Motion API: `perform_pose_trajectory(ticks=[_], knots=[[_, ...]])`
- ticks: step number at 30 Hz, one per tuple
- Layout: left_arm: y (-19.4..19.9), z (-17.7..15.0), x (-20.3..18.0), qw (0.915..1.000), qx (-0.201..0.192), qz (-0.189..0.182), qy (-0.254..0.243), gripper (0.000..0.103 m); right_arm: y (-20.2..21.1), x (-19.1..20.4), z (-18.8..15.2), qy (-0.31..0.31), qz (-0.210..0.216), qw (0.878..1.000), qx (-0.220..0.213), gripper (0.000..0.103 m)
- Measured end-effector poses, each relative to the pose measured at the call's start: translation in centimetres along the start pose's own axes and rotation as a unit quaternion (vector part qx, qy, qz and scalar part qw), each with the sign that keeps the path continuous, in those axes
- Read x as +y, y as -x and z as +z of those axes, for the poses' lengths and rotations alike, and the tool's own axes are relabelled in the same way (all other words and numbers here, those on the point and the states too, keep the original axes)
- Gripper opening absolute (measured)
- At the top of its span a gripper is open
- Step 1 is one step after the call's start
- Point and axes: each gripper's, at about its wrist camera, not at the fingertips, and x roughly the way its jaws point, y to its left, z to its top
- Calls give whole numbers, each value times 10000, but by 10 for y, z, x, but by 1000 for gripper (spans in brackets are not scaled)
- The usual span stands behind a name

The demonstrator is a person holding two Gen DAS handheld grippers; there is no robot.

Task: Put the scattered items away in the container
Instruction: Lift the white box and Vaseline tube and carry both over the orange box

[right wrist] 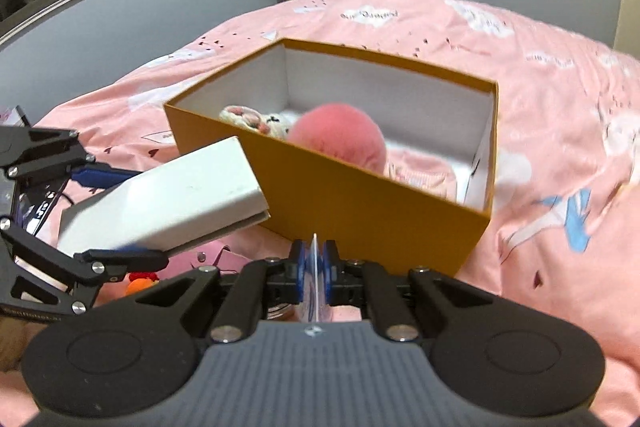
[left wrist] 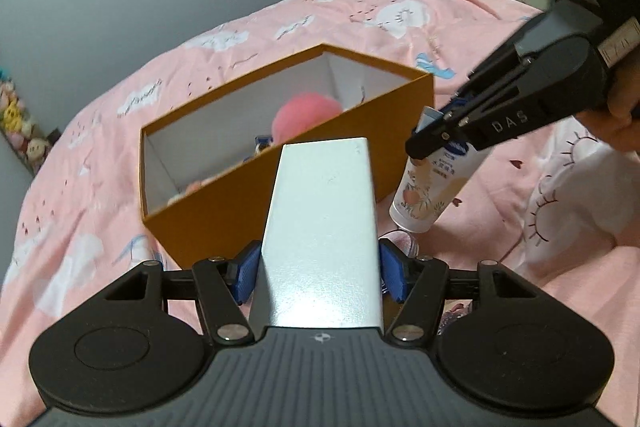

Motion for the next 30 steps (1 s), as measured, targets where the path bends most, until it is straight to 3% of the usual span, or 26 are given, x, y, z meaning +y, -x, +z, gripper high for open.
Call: perform_pose_trajectory(ticks=[11,18,24,30], knots=[[24,30,20,9985,-113,-234,-483,71,42,-8,23,154,229,9991,-310,9],[19,57,39,9953,-113,-65,-961,71,61,-21,54,-2,488,9967,-655,9],[-4,89,56,9884,-141,171,-1505,71,57,-32,85,112,263,9950,-959,9],[-53,117,68,9761,17,345,-2145,71,28,-50,115,113,100,9942,-1065,9]])
